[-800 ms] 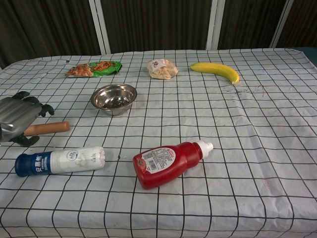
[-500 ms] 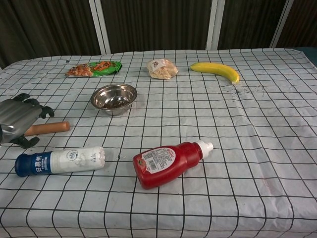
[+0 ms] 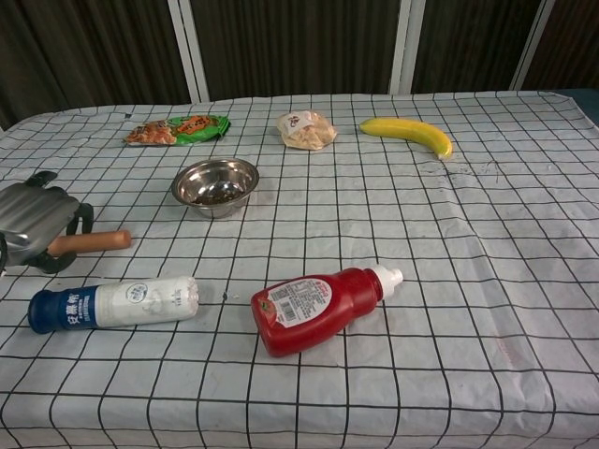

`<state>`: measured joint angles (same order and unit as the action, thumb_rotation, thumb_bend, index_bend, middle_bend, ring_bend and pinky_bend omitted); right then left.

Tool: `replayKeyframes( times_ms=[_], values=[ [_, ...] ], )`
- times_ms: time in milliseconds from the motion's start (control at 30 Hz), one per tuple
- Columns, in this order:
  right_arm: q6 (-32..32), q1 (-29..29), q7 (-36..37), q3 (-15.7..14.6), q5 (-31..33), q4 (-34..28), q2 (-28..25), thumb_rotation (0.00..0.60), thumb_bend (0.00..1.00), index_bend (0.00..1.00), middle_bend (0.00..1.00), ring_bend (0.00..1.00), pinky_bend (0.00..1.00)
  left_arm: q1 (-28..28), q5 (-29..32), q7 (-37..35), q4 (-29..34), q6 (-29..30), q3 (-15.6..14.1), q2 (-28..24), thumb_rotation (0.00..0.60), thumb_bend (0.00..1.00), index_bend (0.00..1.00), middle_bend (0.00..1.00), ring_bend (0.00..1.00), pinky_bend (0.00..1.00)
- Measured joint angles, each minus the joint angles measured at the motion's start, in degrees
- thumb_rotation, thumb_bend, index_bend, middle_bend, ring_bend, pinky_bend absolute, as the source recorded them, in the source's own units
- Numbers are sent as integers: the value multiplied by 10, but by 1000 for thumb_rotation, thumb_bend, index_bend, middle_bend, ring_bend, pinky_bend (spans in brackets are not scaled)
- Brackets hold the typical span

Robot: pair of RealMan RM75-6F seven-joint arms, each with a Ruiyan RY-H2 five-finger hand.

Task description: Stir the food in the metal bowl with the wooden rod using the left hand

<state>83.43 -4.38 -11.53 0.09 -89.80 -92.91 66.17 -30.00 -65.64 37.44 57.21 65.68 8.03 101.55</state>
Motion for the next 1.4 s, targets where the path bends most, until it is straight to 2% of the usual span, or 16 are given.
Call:
replayKeyframes(
  times_ms=[133, 300, 500, 667, 867, 1000, 1200, 1400],
  values=[
    [-1, 0, 0, 1, 2, -1, 0, 600, 314, 0, 0, 0, 0, -1, -1, -5, -4, -5, 1, 0, 600, 357, 496, 473, 244, 25],
    [-4, -1, -3, 1, 4, -1, 0, 600, 314, 0, 0, 0, 0, -2, -8, -17, -5, -3, 2, -2, 600, 369, 602, 590, 307, 33],
    [-4, -1, -4, 1, 5, -2, 1, 600, 314, 0, 0, 0, 0, -1, -48, -59, -24, 38, 1, 2, 600, 462, 742, 772, 451, 183],
    [-3, 0, -3, 1, 5, -2, 0, 600, 314, 0, 0, 0, 0, 1, -82, -133, -47, 76, 1, 10, 600, 466, 750, 798, 456, 202],
    [-4, 0, -4, 1, 4, -3, 0, 600, 313, 0, 0, 0, 0, 4, -116, -297, -83, 143, 16, 29, 600, 456, 744, 781, 492, 278],
    [-7, -1, -6, 1, 6, -3, 1, 600, 314, 0, 0, 0, 0, 8, -121, -459, -102, 173, 36, 46, 600, 455, 730, 757, 464, 271],
    [-5, 0, -6, 1, 5, -3, 2, 600, 314, 0, 0, 0, 0, 21, -112, -692, -133, 186, 67, 72, 600, 461, 725, 711, 379, 158],
    [-8, -1, -7, 0, 5, -3, 2, 600, 314, 0, 0, 0, 0, 36, -87, -842, -168, 170, 100, 96, 600, 462, 725, 695, 363, 148]
  ],
)
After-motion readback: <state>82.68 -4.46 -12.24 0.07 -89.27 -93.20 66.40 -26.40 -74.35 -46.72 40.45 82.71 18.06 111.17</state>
